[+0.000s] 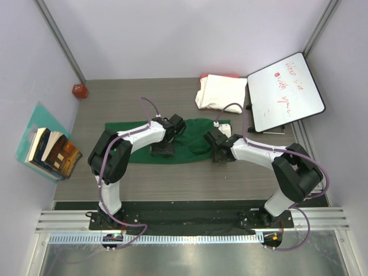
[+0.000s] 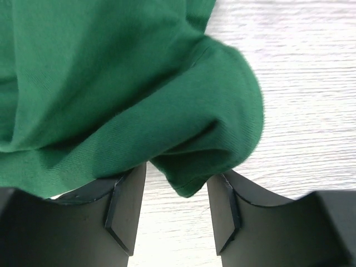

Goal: Fold and stack the t-shirts

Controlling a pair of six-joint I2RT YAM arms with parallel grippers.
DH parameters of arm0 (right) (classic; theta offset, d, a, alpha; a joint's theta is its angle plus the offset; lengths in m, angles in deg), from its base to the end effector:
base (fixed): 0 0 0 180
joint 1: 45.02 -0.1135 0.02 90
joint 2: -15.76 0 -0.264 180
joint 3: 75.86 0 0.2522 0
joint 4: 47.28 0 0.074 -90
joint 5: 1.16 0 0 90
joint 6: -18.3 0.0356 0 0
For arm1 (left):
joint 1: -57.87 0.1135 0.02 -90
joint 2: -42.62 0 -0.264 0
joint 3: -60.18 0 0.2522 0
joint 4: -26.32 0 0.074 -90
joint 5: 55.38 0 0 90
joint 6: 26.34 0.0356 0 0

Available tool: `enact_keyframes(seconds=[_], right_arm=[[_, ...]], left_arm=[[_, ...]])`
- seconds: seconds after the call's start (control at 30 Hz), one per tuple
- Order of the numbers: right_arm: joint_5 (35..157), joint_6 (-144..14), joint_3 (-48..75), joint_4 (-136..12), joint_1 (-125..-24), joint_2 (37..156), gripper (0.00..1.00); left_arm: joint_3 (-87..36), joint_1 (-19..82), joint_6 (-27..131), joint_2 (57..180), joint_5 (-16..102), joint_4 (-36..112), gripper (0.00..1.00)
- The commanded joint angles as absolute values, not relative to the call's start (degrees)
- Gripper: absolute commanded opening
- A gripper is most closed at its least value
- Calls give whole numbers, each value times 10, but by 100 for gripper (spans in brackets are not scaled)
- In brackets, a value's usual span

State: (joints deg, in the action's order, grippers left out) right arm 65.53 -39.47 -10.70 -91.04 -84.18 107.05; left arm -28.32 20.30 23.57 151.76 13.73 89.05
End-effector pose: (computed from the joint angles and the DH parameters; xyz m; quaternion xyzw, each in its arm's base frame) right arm 0.2330 0.1716 0.1662 -0.0231 0.9647 -0.0618 0.2549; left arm 0.2891 -0.2064 0.1675 -0.0321 0.9813 0.1053 0.1578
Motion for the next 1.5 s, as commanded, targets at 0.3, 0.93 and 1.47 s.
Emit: enact_keyframes(seconds=[0.3,0.93,1.47], right_arm=[[646,-432,-67,-902,-842,1107,1],[602,-447,10,-1126,-819,1089,1],[555,-435,11,-1145,-785,1123,1]], left_arm=[[-281,199,246,1538,148,889,58],[-253,244,232,1530,126,908,55],[-231,267,244,1508,119,904,54]])
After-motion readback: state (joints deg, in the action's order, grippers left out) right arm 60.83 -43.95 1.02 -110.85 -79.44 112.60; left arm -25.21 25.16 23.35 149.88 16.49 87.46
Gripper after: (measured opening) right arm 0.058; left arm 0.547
